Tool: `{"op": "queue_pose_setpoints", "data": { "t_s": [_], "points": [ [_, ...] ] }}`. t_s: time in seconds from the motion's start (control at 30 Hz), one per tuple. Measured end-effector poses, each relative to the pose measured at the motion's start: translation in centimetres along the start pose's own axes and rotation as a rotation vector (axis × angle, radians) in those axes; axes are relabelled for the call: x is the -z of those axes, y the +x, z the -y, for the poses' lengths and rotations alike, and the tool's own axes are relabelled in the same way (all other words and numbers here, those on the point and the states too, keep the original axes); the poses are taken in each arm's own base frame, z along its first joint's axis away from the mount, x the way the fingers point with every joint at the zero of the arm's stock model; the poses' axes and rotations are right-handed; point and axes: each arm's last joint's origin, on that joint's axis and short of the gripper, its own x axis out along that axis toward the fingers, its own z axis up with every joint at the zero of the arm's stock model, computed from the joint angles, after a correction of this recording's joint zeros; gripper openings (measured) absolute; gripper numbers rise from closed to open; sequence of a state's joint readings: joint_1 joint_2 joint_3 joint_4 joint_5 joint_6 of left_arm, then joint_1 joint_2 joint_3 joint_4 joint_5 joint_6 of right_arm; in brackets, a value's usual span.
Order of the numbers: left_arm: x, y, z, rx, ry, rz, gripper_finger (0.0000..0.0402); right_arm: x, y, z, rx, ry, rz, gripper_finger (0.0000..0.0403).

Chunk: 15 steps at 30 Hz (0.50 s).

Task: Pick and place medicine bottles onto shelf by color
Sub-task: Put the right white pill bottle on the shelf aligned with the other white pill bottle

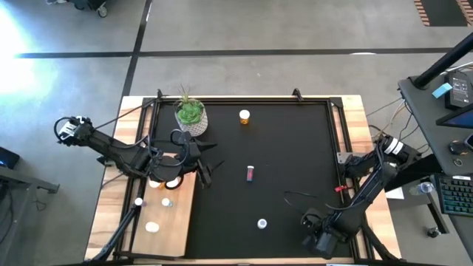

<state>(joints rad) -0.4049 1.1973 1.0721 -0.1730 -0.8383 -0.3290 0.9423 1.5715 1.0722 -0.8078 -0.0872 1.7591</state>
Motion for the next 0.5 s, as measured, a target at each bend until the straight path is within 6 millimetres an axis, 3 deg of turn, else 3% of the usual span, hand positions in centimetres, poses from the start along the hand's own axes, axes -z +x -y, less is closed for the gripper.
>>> {"op": "queue_pose_setpoints", "data": {
  "t_s": [0.23, 0.5],
  "points": [
    [0.0, 0.0, 0.0, -0.002, 0.004, 0.0, 0.027, -1.4, -0.9, 0.5, 0.039, 0.015, 0.013, 0.0131],
    [0.0, 0.2, -0.2, -0.008, 0.0, 0.0, 0.027, -7.9, -2.7, 1.1, 0.049, 0.033, 0.037, 0.0133]
  ]
}}
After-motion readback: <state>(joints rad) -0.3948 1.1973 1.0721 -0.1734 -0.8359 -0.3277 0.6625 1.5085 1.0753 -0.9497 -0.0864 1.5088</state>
